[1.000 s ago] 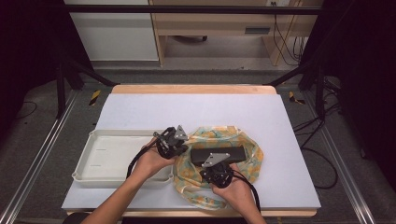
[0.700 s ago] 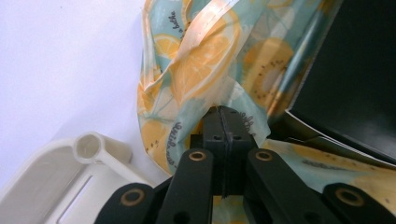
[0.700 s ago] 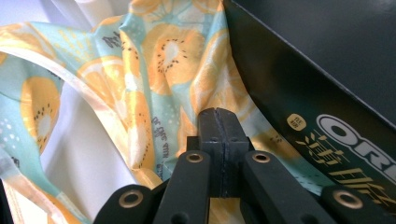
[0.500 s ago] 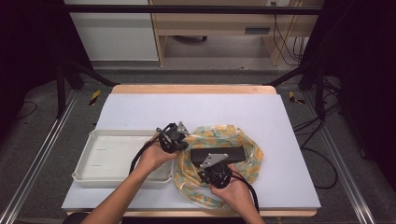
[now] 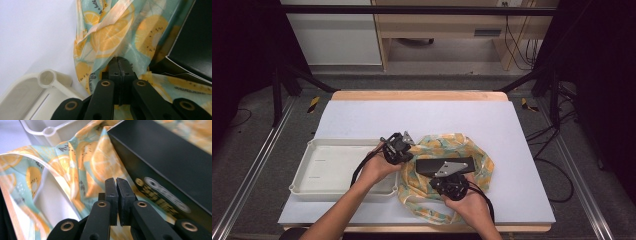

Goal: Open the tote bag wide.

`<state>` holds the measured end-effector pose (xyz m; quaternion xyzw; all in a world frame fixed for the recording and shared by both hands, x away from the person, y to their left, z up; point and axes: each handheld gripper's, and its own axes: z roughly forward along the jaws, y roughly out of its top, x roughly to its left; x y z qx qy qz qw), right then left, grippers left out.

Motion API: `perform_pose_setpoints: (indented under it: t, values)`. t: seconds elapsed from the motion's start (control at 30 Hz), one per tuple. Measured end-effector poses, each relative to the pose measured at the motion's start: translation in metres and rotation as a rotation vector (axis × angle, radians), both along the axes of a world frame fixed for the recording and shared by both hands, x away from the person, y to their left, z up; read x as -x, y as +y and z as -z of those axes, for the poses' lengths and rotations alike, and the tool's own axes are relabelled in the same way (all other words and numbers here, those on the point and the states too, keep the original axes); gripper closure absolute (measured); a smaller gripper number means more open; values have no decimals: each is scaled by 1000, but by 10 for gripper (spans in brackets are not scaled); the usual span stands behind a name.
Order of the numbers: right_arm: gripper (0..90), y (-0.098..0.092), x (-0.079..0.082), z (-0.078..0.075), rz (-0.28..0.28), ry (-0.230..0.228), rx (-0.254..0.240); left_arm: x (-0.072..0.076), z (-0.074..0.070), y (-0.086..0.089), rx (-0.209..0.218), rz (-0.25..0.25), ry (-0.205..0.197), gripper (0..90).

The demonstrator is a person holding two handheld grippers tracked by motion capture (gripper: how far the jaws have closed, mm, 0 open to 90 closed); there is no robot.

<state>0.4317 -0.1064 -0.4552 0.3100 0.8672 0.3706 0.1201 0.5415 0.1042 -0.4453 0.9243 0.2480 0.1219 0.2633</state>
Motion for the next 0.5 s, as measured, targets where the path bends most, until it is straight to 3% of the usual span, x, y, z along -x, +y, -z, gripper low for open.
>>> perform_pose_setpoints:
  t: [0.1,0.27,0.3,0.4,0.5]
  values:
    - [892,-7,4,-5,10,-7,-6,2,-1,0,-1,3,-3,900]
    - [900,-42,9,-16,83,-41,9,6,-3,1,-2,14,-4,900]
    - [900,-42,9,-16,83,-41,9,6,-3,1,-2,14,-4,900]
    - [900,-69,7,-14,149,-43,57,8,-4,3,3,19,-6,900]
    - [900,-83,4,-8,192,-25,66,8,-5,4,10,19,-4,900]
